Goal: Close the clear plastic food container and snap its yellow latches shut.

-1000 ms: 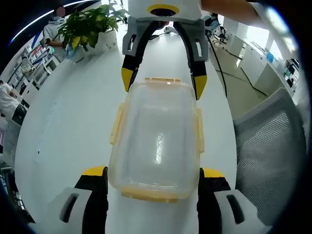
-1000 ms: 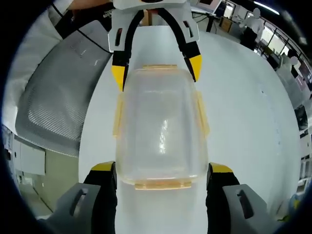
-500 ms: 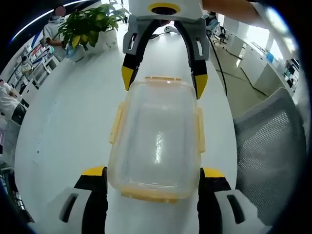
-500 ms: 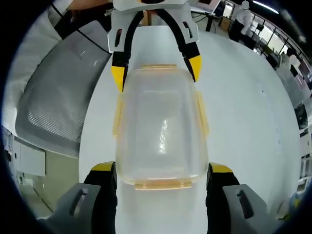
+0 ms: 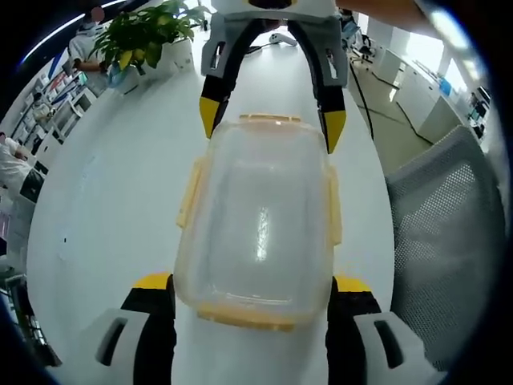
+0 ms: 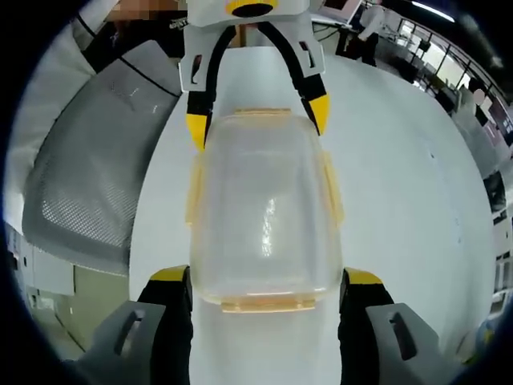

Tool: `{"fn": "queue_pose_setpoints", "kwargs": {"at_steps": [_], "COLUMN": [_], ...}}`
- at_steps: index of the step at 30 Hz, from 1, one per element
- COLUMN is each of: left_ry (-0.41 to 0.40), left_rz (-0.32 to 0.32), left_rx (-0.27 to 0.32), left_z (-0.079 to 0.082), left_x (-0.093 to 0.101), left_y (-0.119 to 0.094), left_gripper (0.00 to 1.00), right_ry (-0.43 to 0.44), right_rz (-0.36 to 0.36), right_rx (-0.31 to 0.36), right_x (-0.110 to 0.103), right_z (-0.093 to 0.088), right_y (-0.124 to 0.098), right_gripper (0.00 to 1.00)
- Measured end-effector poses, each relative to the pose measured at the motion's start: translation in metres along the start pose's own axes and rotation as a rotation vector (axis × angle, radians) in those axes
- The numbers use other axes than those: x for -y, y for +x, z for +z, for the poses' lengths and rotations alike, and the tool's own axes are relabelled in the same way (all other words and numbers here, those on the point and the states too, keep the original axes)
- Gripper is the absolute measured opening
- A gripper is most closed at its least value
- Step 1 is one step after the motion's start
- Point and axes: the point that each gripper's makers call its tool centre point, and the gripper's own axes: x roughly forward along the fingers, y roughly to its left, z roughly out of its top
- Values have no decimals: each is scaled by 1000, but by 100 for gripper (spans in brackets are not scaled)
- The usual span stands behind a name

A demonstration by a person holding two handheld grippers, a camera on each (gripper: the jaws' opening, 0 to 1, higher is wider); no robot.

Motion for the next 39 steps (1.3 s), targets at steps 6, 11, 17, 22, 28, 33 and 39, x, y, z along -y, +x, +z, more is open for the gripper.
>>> {"fn": "queue_pose_setpoints", "kwargs": {"at_steps": [6, 11, 17, 22, 28, 33, 39], "left_ry": [-9, -13, -22, -27, -42, -45, -42], "left_rz": [2, 3, 10, 14, 19, 21, 23], "left_rx": [-9, -20, -31, -38, -39, -42, -48], "left_z": [-10, -23, -39, -51, -66, -74, -82], "left_x": [-3, -5, -8, -10, -12, -12, -12], "left_y": [-4, -10, -16, -22, -27, -31, -34], "left_gripper": [75, 75, 75, 75, 76, 76, 76], "right_ry": [-4, -9, -15, -21, -24, -25, -22], "right_rz": [2, 4, 5, 7, 8, 9, 10], "right_rx": [2, 8, 18, 19, 22, 21, 20], "right_x": [1, 2, 3, 3, 2, 1, 0], "right_z": [10, 22, 38, 50, 62, 70, 78], "right_y": [5, 11, 18, 24, 29, 33, 38], "right_gripper": [72, 72, 72, 72, 72, 72, 72]}}
